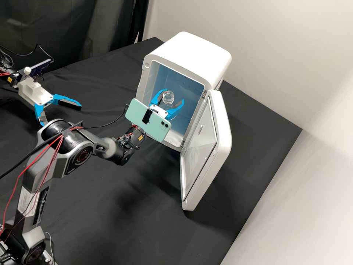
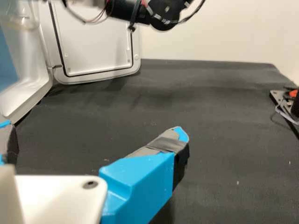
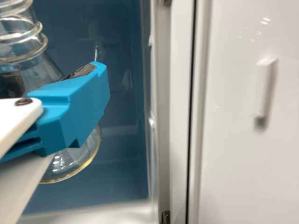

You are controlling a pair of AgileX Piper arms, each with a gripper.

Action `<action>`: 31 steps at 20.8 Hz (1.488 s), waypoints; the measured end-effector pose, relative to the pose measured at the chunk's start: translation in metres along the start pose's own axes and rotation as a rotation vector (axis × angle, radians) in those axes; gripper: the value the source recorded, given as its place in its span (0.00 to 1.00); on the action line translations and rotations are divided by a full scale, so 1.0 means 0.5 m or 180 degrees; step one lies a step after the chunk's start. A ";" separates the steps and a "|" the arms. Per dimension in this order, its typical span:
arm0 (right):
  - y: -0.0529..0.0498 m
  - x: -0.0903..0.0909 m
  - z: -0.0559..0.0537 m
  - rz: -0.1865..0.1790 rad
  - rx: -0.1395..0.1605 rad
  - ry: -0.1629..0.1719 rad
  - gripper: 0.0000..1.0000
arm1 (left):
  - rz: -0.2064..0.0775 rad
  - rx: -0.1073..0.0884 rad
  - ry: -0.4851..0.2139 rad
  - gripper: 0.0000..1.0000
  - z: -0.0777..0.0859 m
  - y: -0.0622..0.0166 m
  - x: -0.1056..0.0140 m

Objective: Place the flask in the incubator

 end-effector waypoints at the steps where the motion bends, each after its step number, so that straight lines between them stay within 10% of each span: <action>1: -0.011 0.009 0.007 -0.0053 -0.0006 -0.0043 0.00 | -0.0004 0.0001 -0.0018 1.00 0.001 0.000 0.002; 8: -0.059 0.036 0.037 -0.0338 -0.0017 -0.0261 0.00 | -0.0035 -0.0019 -0.0035 1.00 0.002 -0.005 0.008; 16: -0.066 0.074 0.044 -0.0297 -0.0033 -0.0233 0.00 | -0.0034 0.0044 -0.0008 1.00 -0.001 -0.006 0.006; 26: -0.100 0.149 0.088 -0.0519 -0.0080 -0.0591 0.00 | -0.0028 0.0006 0.0024 1.00 -0.003 -0.007 0.009; 31: -0.093 0.183 0.074 -0.0527 -0.0125 -0.0617 0.00 | -0.0021 0.0013 0.0022 1.00 -0.001 -0.007 0.011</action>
